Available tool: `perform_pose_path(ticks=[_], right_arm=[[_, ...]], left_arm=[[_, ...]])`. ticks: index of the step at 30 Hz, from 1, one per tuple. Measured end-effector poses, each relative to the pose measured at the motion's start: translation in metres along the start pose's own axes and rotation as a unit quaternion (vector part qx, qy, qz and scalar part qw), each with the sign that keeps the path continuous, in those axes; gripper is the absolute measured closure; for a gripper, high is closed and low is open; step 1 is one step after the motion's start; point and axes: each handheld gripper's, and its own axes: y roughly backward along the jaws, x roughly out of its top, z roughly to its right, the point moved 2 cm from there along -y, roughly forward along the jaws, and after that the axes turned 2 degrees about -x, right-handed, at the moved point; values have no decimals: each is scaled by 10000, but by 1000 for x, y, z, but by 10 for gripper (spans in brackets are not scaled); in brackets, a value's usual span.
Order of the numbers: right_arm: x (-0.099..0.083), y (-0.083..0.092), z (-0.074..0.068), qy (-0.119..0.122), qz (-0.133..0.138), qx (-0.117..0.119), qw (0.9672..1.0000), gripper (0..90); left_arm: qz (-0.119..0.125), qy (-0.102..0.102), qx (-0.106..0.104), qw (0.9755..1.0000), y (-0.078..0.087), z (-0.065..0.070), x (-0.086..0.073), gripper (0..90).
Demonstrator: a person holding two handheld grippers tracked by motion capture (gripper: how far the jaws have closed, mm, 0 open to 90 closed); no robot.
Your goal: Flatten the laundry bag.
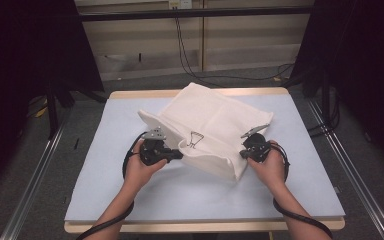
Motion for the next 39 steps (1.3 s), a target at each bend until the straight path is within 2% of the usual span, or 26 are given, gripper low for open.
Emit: perform_pose_path(ticks=[4,7,9,11,15,18,19,21,24,28,29,31,32,34,39], right_arm=[[8,-1,12,-56,139,-99,9998,900],[13,-3,23,-125,237,-197,9994,900],[17,-3,30,-33,273,-300,9992,900],[20,-3,35,-44,297,-380,9988,900],[22,-3,37,21,418,-309,9986,882],[19,-2,34,-34,476,-211,9986,831],[18,-1,33,20,500,-172,9986,806],[15,3,30,-13,553,-161,9983,708],[12,10,25,-73,657,-122,9977,624],[7,19,16,-28,792,120,9968,586],[5,21,12,4,783,161,9968,573],[2,21,6,91,728,297,9969,535],[-1,21,2,79,722,371,9967,531],[-5,19,-4,105,723,456,9963,531],[-12,6,-11,102,617,532,9966,561]], left_arm=[[-78,-38,-31,10000,-3,1,0,862],[-88,20,-59,9999,-5,4,0,859],[-163,-21,-76,9998,-6,5,-1,853],[-168,-2,-84,9998,-8,6,-2,850],[-277,-4,-103,9996,-8,6,-5,842],[-279,50,-125,9995,-8,6,-7,842],[-287,41,-137,9995,-8,5,-7,842],[-291,36,-114,9995,-8,6,-8,843],[-334,35,-106,9994,-8,7,-9,844],[-389,25,-97,9992,-10,7,-10,846],[-343,13,-134,9993,-12,7,-10,849],[-442,6,-102,9990,-12,8,-10,852],[-491,-32,-100,9987,-12,7,-10,857],[-424,14,-108,9990,-14,8,-11,862],[-567,-31,-138,9983,-16,9,-11,864]])
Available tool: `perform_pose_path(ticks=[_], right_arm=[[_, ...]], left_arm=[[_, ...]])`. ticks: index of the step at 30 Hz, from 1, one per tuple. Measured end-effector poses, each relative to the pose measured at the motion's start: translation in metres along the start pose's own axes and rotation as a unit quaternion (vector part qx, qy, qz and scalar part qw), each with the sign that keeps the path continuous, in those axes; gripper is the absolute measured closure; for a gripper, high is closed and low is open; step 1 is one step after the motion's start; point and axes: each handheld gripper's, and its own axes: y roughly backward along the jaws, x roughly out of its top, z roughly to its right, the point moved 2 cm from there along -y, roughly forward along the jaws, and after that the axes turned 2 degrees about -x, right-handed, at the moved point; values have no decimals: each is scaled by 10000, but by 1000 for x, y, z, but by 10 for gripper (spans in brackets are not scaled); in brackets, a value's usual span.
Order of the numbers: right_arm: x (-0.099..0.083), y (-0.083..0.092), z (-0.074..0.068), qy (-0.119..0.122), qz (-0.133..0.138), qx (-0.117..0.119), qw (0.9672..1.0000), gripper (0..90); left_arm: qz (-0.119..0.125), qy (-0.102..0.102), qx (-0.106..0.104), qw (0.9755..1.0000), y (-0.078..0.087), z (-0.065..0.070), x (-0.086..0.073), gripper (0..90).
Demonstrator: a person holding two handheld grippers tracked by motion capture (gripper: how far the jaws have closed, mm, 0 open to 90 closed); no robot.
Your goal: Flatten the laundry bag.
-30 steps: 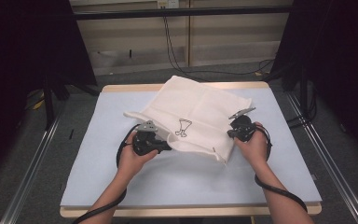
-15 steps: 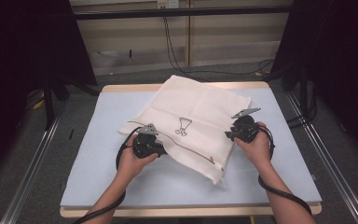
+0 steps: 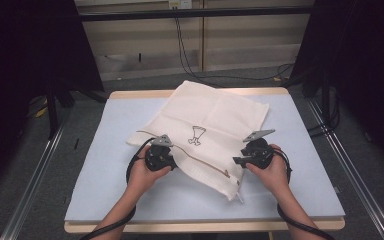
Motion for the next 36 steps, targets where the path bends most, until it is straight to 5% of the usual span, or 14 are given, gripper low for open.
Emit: perform_pose_path(ticks=[9,19,36], right_arm=[[0,-9,-4,10,-46,-17,10000,656],[3,-11,-2,-76,-134,146,9998,900],[7,-9,-3,34,-262,-48,9996,900]], left_arm=[[55,66,2,10000,0,-1,-3,864],[-52,177,91,9998,5,-3,-11,857],[-57,182,127,9997,9,-4,-14,843]])
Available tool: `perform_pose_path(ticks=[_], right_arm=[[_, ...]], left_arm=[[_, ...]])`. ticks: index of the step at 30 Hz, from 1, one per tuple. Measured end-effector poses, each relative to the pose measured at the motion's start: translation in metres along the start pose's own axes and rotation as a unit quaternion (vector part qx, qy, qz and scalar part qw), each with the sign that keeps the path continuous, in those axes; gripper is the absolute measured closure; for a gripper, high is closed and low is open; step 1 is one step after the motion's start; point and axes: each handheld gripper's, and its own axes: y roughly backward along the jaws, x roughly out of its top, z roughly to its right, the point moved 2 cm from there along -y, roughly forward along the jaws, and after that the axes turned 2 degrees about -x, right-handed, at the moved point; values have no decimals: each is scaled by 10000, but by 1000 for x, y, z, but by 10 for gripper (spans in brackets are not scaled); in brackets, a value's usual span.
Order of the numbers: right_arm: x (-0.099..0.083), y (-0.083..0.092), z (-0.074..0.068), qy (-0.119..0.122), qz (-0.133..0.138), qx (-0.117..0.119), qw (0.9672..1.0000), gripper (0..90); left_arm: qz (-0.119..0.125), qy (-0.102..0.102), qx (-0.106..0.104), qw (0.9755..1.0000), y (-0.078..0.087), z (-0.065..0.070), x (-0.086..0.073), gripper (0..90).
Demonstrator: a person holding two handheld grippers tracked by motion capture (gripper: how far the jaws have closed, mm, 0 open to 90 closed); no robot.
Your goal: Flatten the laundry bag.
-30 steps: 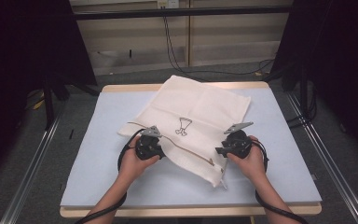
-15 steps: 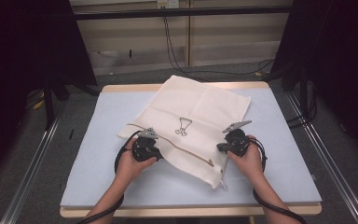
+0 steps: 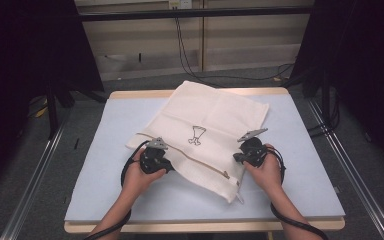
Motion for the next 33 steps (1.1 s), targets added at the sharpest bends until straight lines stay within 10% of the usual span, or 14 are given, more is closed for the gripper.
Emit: perform_pose_path(ticks=[21,33], right_arm=[[-11,8,27,-395,173,-35,9991,900],[-9,9,13,-341,348,270,9984,802]], left_arm=[[-27,-31,-89,10000,-6,3,3,831],[-12,3,-18,10000,-3,3,4,776]])
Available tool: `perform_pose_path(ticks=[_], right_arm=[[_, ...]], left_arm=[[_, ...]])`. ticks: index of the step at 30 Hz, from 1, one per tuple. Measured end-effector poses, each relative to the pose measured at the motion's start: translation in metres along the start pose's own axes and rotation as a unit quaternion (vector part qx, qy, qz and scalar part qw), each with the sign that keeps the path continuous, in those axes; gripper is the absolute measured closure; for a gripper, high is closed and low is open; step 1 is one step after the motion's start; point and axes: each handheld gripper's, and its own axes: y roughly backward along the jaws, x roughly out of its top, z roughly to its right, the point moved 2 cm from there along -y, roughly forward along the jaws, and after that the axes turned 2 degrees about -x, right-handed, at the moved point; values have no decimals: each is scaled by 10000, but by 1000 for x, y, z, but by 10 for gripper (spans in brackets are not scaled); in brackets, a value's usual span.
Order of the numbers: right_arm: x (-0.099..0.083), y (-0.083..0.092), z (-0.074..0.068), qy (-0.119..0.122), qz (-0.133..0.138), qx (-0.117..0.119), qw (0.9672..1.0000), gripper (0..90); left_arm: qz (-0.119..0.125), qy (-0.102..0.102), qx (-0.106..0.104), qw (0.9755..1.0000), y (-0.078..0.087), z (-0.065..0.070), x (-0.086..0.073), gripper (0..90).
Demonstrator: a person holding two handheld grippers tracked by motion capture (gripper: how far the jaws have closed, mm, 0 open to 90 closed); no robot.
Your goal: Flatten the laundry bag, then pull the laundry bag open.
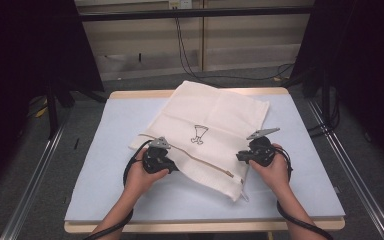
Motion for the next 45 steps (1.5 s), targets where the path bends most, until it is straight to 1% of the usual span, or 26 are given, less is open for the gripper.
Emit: perform_pose_path(ticks=[1,2,3,4,5,6,7,9,11,12,14,15,17,18,21,22,24,26,28,29,33,34,35,37,40,45], right_arm=[[-1,-1,0,60,3,-44,10000,795],[-1,-1,-1,30,-12,-43,10000,781],[-2,-2,-1,25,-27,-95,9999,776],[-2,-2,0,0,-12,-69,10000,770],[-2,-2,1,-4,11,-106,9999,758],[-3,-2,1,-34,35,-76,10000,750],[-3,-2,1,-26,18,-90,10000,739],[-3,-2,1,-46,42,-84,9999,700],[-2,-2,1,-93,34,-73,9999,655],[-1,-2,1,-79,46,-62,9999,617],[1,-2,0,-165,73,-32,9998,535],[2,-2,0,-155,67,-8,9999,512],[4,-2,-2,-151,67,-11,9999,473],[4,-2,-3,-151,82,34,9998,452],[5,-1,-6,-89,52,65,9999,417],[5,-1,-6,-35,81,32,10000,412],[5,-1,-7,-40,54,7,10000,400],[5,0,-7,-17,41,12,10000,395],[5,0,-7,-45,47,-9,10000,387],[6,-1,-7,10,77,39,10000,384],[5,-2,-8,19,45,-9,10000,368],[5,-3,-7,42,66,-19,10000,368],[4,-3,-7,9,20,-16,10000,368],[3,-5,-6,16,10,-12,10000,367],[2,-5,-5,10,15,-16,10000,368],[1,-5,-4,30,33,-48,10000,362]], left_arm=[[27,13,-15,10000,1,0,0,764],[6,4,44,10000,3,0,0,751],[52,-12,13,10000,4,-1,0,746],[26,-22,91,10000,6,-1,0,745],[74,-7,75,9999,7,-1,0,742],[69,-17,125,9999,8,-1,0,733],[73,-10,95,9999,9,-2,0,723],[129,18,105,9999,10,-3,0,723],[88,27,132,9999,12,-4,-1,720],[70,29,131,9999,12,-4,-1,720],[78,25,105,9999,11,-3,-1,709],[57,16,98,9999,11,-3,-2,705],[63,1,126,9999,11,-3,-2,694],[60,0,135,9999,12,-3,-2,688],[59,-1,122,9999,14,-4,-1,681],[74,-6,126,9999,14,-5,-2,681],[91,12,164,9998,15,-5,-2,681],[99,1,132,9999,15,-5,-3,681],[89,23,175,9998,16,-5,-4,681],[49,12,187,9998,18,-5,-4,681],[81,55,226,9997,21,-7,-6,661],[64,30,254,9997,21,-8,-6,646],[46,35,289,9996,22,-8,-7,624],[5,32,334,9994,23,-9,-8,616],[-39,11,331,9994,25,-10,-9,561],[-121,87,292,9995,36,-11,-17,440]])
